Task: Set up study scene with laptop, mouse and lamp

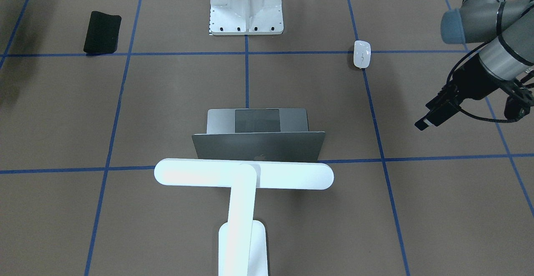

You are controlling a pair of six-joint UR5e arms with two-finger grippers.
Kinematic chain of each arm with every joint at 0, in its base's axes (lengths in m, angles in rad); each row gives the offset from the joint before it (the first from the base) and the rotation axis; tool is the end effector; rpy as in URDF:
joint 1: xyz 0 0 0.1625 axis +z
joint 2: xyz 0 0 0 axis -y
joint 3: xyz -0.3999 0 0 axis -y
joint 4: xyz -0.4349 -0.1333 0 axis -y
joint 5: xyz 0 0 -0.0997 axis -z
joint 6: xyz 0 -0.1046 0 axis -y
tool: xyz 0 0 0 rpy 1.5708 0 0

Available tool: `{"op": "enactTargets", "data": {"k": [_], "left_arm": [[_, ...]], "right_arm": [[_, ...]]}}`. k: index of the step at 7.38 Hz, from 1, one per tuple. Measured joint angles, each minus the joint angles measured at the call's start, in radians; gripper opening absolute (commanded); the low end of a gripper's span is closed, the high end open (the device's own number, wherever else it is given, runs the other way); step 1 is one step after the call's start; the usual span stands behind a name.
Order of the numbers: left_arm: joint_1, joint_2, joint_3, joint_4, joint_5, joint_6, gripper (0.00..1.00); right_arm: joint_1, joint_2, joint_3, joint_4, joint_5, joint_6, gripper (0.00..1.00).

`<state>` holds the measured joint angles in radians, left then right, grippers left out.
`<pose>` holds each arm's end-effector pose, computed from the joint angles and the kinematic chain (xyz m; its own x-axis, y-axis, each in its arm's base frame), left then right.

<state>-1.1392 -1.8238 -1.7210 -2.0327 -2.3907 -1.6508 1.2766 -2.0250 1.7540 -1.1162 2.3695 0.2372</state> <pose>0.2074 -0.5861 0.3494 0.2395 -0.6504 -0.7208 0.4074 0.7413 -0.5335 -0.0471 -0.3566 0.6918 0.6791 -0.0972 0.7276 0.1291 0.9916 0.0119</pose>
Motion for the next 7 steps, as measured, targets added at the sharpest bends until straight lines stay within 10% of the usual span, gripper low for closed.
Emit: {"op": "enactTargets", "data": {"k": [7], "left_arm": [[-0.056, 0.321, -0.035, -0.009, 0.120, 0.681, 1.00]], "right_arm": [[0.000, 0.027, -0.038, 0.009, -0.016, -0.002, 1.00]]}}
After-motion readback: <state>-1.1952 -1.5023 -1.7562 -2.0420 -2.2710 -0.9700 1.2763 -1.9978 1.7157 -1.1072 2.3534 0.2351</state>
